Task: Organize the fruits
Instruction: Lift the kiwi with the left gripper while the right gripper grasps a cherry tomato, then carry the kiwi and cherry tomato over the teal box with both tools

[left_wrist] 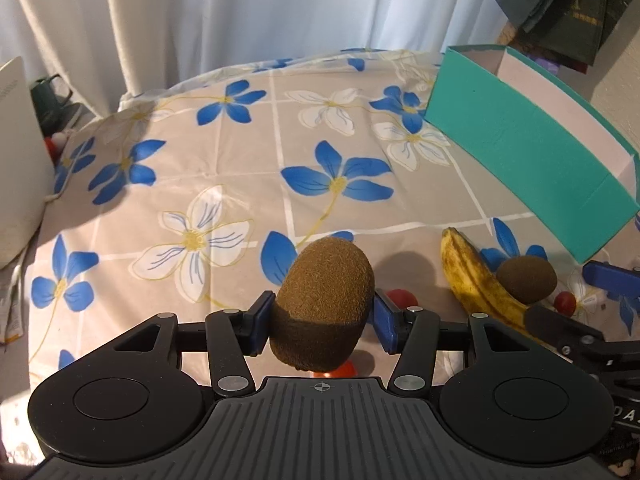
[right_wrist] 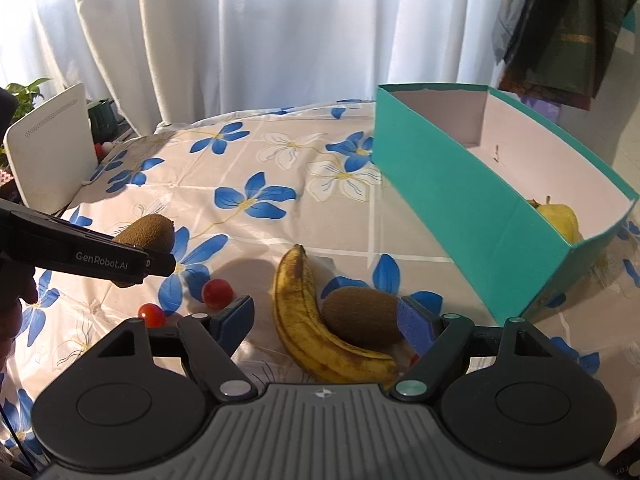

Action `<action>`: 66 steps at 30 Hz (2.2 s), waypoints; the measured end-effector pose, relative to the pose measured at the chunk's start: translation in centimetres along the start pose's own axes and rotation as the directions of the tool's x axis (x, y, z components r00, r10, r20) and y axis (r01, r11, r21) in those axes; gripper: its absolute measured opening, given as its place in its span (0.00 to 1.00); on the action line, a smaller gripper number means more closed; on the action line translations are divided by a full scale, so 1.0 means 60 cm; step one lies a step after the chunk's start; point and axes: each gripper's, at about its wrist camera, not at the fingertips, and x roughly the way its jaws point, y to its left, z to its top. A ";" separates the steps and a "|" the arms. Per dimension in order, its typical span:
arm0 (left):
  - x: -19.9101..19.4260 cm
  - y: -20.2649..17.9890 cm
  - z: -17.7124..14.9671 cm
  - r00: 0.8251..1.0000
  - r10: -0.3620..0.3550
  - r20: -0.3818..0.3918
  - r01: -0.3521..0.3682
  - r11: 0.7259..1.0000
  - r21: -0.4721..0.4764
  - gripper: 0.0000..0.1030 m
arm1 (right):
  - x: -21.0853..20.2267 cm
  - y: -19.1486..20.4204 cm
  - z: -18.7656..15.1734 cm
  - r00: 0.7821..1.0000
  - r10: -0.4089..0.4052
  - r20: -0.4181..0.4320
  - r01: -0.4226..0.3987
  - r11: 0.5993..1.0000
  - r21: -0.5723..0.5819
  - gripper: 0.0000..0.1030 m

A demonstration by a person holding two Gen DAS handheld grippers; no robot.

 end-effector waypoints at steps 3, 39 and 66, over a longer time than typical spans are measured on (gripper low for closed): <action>-0.013 0.007 -0.006 1.000 0.014 0.004 -0.014 0.999 -0.032 0.54 | 0.014 0.022 0.008 0.999 0.039 -0.008 -0.039 0.998 -0.038 0.72; -0.018 0.034 -0.003 0.998 0.059 -0.026 -0.061 0.994 -0.088 0.54 | 0.105 0.080 0.030 0.982 0.160 -0.105 -0.171 0.979 -0.107 0.26; 0.026 -0.389 0.192 0.986 -0.130 0.100 0.098 0.955 0.281 0.54 | -0.079 -0.253 0.054 0.935 -0.310 0.170 0.244 0.914 0.324 0.26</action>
